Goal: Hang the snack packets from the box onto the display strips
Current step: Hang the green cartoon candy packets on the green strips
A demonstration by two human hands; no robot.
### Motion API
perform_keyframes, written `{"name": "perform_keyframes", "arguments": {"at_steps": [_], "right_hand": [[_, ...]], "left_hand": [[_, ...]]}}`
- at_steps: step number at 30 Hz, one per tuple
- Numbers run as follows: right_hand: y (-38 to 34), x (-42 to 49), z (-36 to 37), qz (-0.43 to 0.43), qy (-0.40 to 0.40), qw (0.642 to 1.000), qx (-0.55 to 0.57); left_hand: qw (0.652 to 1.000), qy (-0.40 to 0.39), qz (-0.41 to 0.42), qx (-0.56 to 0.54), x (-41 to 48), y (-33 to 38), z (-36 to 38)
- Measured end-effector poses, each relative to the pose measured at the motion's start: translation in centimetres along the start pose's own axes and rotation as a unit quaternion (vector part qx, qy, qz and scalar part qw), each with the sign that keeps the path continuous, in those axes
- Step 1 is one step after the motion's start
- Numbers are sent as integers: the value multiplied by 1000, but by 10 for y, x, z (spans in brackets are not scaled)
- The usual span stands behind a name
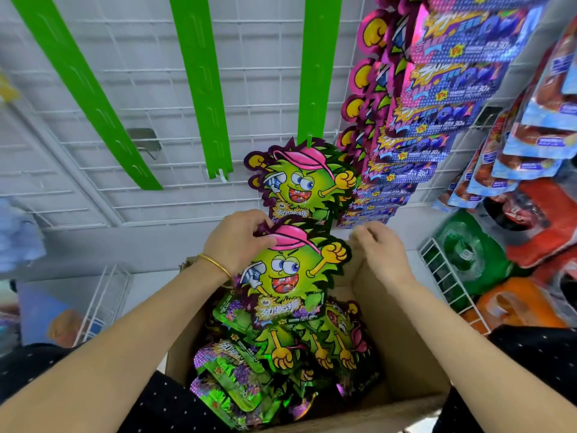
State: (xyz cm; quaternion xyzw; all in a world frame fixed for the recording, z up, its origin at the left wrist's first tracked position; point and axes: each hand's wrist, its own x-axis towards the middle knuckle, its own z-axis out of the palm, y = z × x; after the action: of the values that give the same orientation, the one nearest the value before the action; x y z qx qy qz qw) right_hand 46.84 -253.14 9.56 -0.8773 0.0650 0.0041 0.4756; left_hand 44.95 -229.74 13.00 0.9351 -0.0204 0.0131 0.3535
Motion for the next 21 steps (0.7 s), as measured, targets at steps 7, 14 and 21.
{"name": "perform_keyframes", "arguments": {"at_steps": [7,14,21], "right_hand": [[-74,17,-3,-246,-149,954,-78],[-95,50,-28,-307,-31,949,-69],[-116,69,-32,-321,83,939,-94]], "left_hand": [[996,41,57,45,14,28,-10],[969,138,92,-181,80,87,-51],[976,155,63,-140,133,109,-46]]}}
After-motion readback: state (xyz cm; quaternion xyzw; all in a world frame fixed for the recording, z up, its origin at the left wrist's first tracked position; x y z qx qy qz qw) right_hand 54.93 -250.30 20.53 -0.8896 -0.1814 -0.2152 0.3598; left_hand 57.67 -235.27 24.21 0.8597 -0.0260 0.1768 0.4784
